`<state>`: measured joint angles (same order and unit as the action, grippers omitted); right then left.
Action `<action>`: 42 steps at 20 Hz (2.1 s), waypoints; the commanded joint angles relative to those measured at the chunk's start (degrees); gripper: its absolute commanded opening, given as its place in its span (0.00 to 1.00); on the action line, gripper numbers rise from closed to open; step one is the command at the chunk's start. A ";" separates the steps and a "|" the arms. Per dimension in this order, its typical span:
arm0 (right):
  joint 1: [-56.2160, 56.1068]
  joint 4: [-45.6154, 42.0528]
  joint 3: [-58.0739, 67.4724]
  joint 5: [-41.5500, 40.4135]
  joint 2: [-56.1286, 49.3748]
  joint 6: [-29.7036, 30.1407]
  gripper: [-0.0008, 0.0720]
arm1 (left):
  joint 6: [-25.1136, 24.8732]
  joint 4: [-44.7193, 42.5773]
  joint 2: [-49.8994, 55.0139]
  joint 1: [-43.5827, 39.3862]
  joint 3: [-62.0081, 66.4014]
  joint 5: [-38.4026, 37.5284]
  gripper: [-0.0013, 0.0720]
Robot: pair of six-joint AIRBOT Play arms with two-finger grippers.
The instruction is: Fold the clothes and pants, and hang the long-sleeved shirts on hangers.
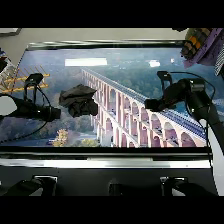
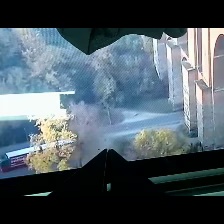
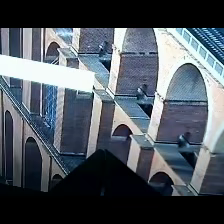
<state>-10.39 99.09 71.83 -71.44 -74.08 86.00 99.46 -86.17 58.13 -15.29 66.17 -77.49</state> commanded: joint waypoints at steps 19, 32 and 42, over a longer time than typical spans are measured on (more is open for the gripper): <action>-0.04 0.00 0.04 0.00 0.04 -0.02 0.07 | 0.00 0.00 -0.02 -0.04 -0.02 0.00 0.04; -0.04 0.09 0.07 7.23 0.02 -0.02 0.07 | 0.00 -0.02 0.00 -0.04 -0.02 2.16 0.04; -0.04 0.33 0.04 5.77 0.04 -0.07 0.07 | 1.07 -4.70 10.86 0.61 0.85 14.75 0.99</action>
<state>-10.39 99.29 71.83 -64.47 -74.08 85.97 100.29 -89.36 63.68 -15.11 66.54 -69.17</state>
